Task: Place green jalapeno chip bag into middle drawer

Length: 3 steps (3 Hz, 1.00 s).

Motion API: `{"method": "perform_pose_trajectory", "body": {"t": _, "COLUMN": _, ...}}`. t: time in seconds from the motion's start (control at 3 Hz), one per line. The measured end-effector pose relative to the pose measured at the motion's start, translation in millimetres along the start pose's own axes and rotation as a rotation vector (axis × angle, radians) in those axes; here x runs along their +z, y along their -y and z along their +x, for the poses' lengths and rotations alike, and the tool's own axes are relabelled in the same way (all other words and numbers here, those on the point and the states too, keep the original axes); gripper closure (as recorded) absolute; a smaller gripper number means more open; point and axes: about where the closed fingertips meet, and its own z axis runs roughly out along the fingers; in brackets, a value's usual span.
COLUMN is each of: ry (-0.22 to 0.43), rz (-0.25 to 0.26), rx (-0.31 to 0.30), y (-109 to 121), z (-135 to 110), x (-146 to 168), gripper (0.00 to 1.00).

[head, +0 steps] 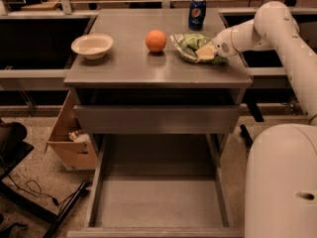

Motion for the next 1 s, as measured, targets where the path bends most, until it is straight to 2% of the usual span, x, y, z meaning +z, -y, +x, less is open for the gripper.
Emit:
{"method": "perform_pose_trajectory", "body": {"t": 0.33, "ry": 0.028, "rz": 0.007, "rx": -0.056, "y": -7.6, "z": -23.2, "x": -40.2, "gripper": 1.0}}
{"method": "perform_pose_trajectory", "body": {"t": 0.67, "ry": 0.015, "rz": 0.025, "rx": -0.182, "y": -43.2, "z": -56.8, "x": -123.9, "gripper": 1.0}}
{"method": "perform_pose_trajectory", "body": {"t": 1.0, "ry": -0.015, "rz": 0.032, "rx": -0.229, "y": -79.0, "z": -62.7, "x": -174.6, "gripper": 1.0}}
